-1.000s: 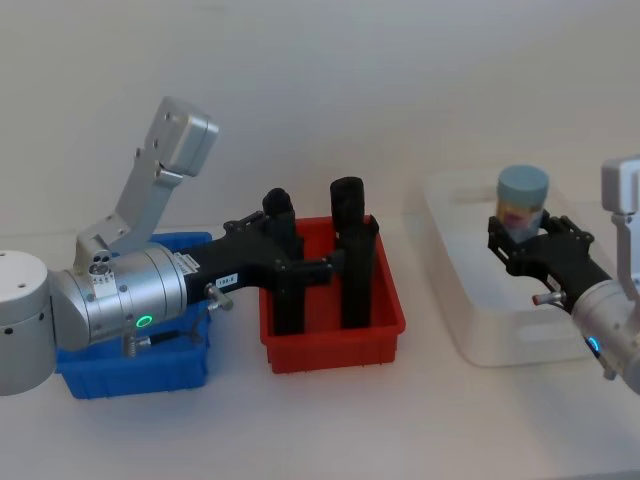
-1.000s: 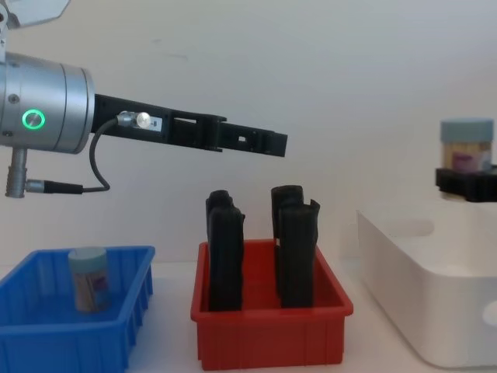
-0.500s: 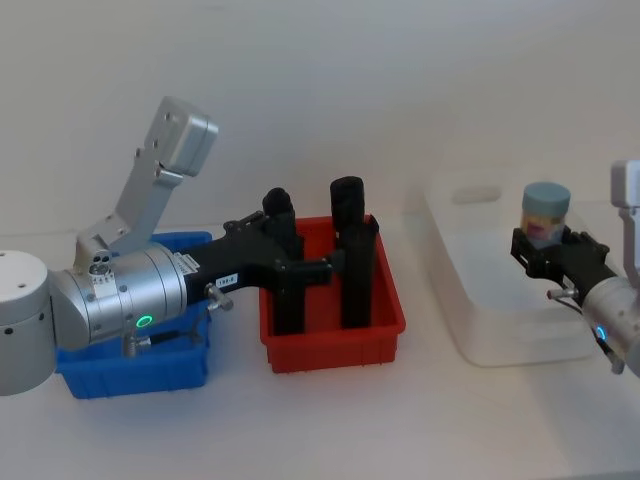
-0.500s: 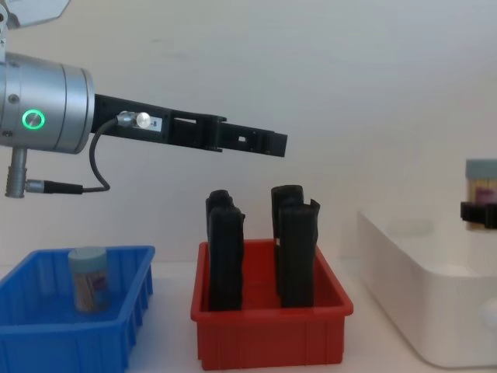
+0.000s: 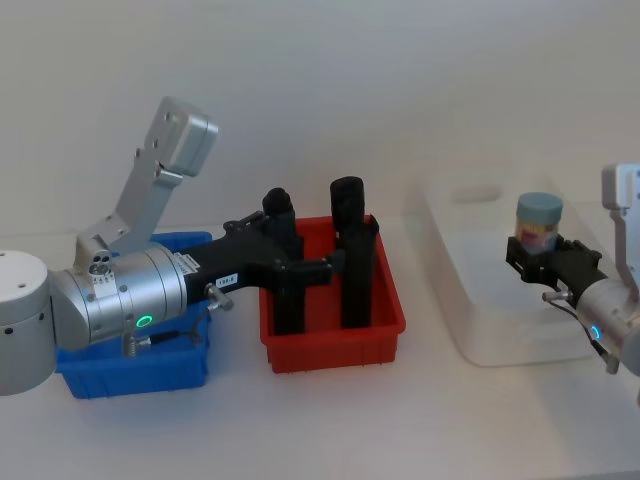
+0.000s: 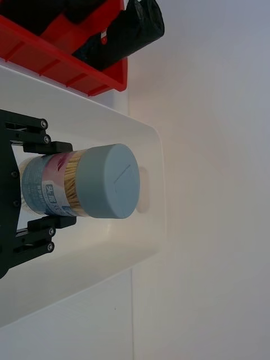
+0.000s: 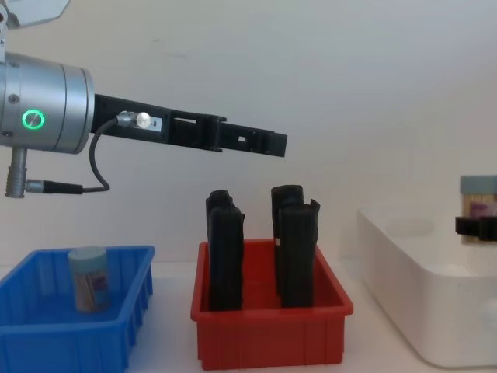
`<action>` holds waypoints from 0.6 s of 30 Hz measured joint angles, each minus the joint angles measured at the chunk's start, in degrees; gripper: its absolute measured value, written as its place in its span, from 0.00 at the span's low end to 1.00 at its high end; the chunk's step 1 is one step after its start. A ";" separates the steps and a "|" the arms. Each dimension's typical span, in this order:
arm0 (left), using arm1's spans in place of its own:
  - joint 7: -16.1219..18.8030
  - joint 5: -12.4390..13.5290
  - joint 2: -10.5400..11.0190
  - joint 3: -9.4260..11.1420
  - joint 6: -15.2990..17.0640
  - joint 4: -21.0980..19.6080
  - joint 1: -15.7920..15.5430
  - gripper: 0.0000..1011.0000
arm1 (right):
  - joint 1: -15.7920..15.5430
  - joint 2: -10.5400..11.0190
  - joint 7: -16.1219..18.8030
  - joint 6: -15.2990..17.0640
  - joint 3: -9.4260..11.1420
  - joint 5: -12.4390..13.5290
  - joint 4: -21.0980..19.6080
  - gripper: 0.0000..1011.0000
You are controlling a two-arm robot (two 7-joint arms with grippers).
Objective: Pick the cotton swabs from the blue box and place them into the white box.
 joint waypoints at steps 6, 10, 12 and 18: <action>0.00 0.00 0.00 0.00 0.00 0.00 0.00 0.99 | 0.27 -0.14 0.64 0.08 0.00 0.03 0.57 0.63; 0.00 0.00 0.00 0.00 0.00 0.00 0.00 0.99 | 0.31 -0.19 1.03 0.07 -0.01 0.03 0.70 0.73; 0.00 0.00 0.00 0.00 0.00 0.00 0.00 0.99 | 0.31 -0.21 1.21 0.00 -0.02 0.03 0.70 0.78; 0.00 0.00 0.00 0.00 0.00 0.00 0.00 0.99 | 0.24 -0.23 1.56 -0.50 -0.04 -0.12 0.56 0.95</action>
